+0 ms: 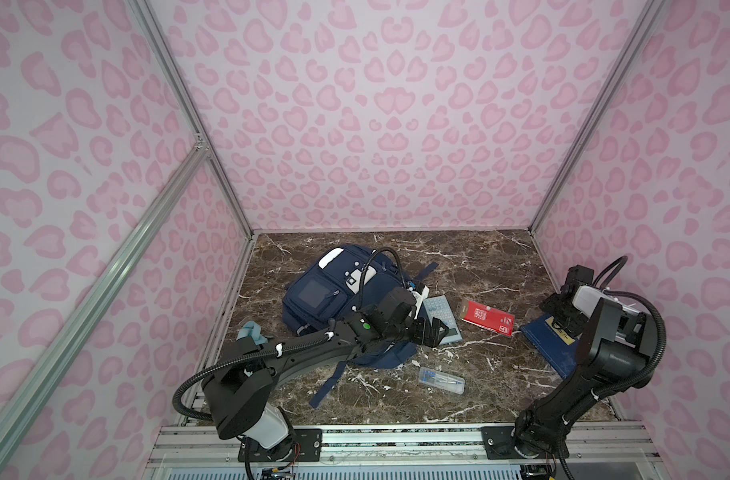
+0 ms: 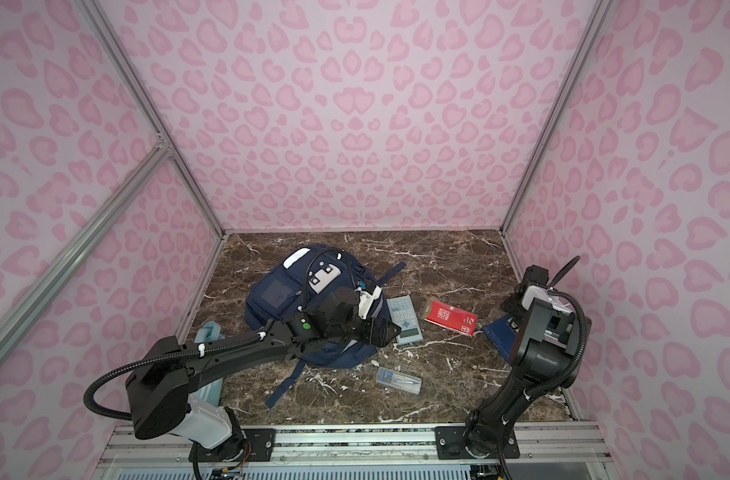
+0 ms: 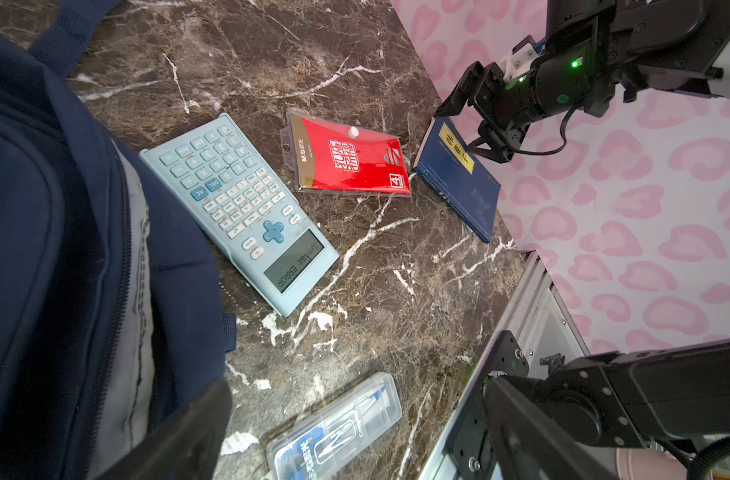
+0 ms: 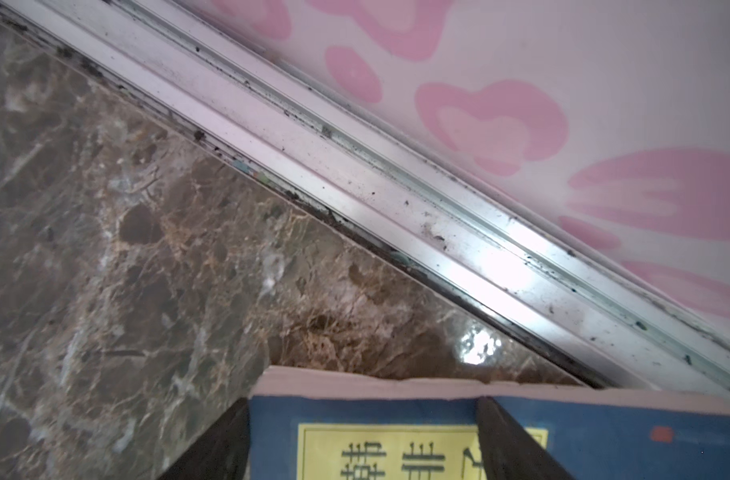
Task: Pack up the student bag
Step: 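Drag the held blue book away from the wall with the right gripper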
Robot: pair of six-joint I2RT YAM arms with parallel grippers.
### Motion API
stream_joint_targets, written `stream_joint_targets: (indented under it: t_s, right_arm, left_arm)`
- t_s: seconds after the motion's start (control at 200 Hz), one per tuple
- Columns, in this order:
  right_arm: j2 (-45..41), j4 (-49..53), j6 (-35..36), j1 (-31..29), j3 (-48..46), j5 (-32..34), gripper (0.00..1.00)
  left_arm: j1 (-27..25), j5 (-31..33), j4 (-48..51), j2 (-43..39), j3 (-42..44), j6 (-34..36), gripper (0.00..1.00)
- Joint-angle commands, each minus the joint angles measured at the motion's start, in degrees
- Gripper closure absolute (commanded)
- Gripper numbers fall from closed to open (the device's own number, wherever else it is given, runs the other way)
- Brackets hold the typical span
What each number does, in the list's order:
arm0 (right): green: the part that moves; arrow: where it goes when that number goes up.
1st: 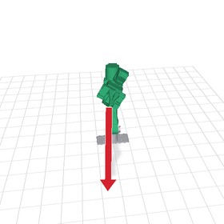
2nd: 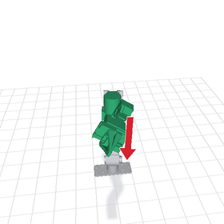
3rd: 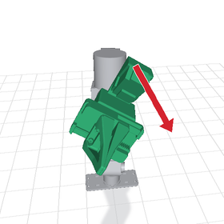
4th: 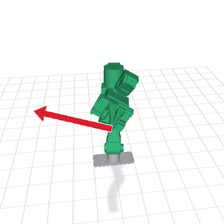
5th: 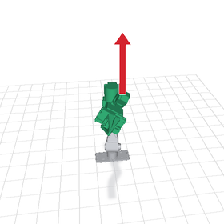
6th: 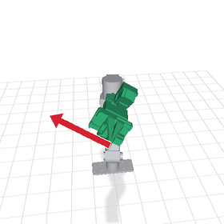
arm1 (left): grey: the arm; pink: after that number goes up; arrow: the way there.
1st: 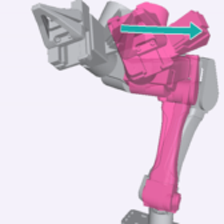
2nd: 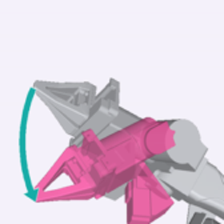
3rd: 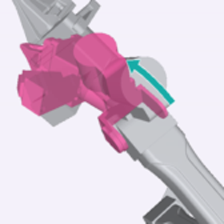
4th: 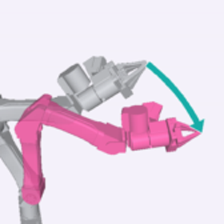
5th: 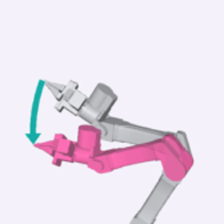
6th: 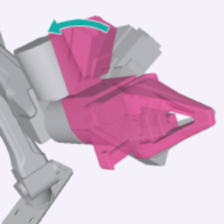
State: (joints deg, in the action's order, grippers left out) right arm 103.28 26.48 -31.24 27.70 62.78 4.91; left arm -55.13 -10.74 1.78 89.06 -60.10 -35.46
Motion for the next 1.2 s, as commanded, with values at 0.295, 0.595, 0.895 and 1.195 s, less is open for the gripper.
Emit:
stream_joint_targets:
  t_s: [0.295,0.595,0.895,1.195]
  right_arm:
    - [-7.4,-6.0,-6.9,-0.2,-14.8,-16.5,0.4]
    - [-13.1,-11.0,-11.4,-6.2,-24.8,-23.7,0.37]
    - [-19.0,-9.6,-13.2,-18.5,-28.0,-18.5,0.36]
    - [-29.6,4.3,-10.2,-18.8,-19.4,-2.7,0.02]
  left_arm:
    - [-0.1,-1.0,-1.8,0.0,0.5,-0.2,0.02]
    - [-0.1,-0.8,-2.4,-0.6,1.3,-0.4,0.02]
    - [-0.1,-0.1,-2.6,-1.4,2.2,-0.5,0.02]
    - [-0.1,0.5,-2.1,-1.5,1.0,0.7,0.02]
